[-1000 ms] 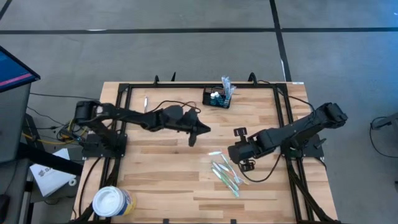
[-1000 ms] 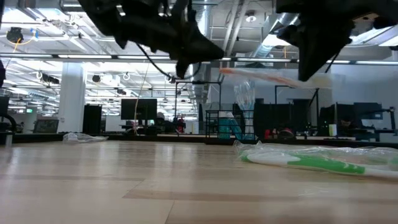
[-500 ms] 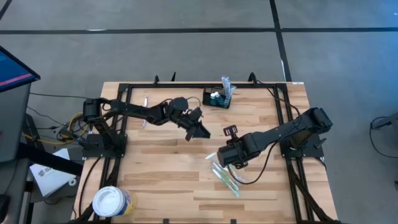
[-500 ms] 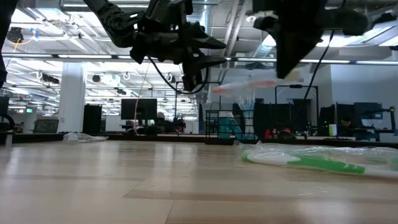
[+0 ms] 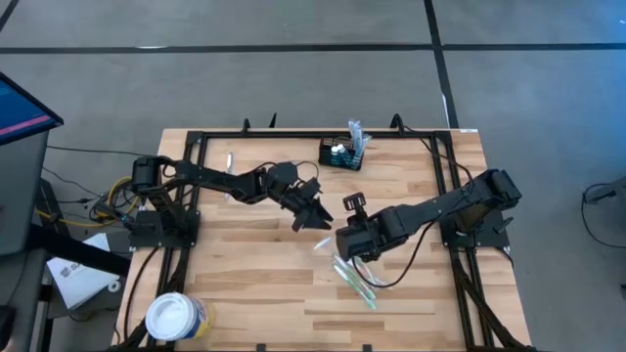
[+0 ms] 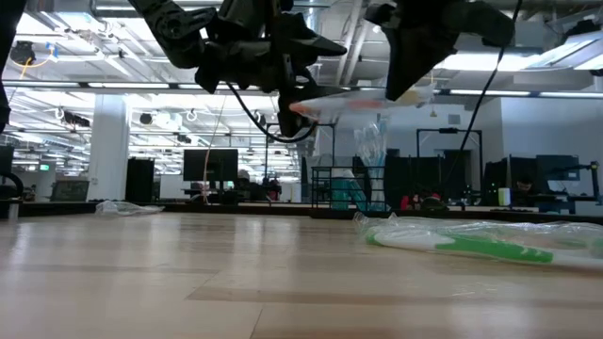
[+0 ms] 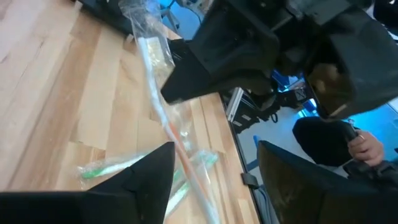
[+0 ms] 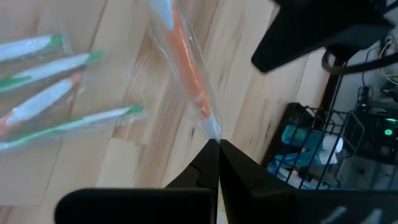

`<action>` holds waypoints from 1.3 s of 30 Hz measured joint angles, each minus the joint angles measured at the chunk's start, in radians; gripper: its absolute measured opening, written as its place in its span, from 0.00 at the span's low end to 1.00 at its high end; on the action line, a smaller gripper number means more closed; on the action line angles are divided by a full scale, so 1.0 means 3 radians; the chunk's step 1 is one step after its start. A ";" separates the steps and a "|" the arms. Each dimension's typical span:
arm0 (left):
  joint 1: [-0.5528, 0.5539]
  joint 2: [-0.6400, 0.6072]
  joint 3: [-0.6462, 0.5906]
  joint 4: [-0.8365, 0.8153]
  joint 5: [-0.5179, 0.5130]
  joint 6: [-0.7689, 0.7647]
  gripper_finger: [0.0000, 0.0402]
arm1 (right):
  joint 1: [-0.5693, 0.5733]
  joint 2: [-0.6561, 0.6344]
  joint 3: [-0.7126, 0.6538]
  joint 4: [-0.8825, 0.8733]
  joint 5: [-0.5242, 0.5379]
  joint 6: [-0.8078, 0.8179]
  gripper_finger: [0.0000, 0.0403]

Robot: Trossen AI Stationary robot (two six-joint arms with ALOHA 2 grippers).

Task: Pick & Place toothbrushing station
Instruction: Put the orange toothbrush into the mesh organizer

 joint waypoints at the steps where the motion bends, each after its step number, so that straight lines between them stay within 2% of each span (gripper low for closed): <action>1: 0.0000 0.0000 0.0000 0.0001 -0.0001 0.0001 0.56 | 0.0000 0.0000 0.0000 0.0029 0.0001 -0.0032 0.00; 14: -0.0014 0.0000 0.0000 -0.0006 0.0000 0.0004 0.54 | -0.0020 -0.0001 0.0000 0.0548 0.0190 -0.0461 0.00; 31: -0.0047 0.0000 -0.0016 -0.0021 -0.0001 0.0013 0.53 | -0.0086 0.0018 -0.0004 0.0761 0.0261 -0.0681 0.00; 39: -0.0049 0.0000 -0.0081 -0.0035 -0.0143 0.0093 0.53 | -0.0088 0.0019 -0.0004 0.0764 0.0271 -0.0680 0.00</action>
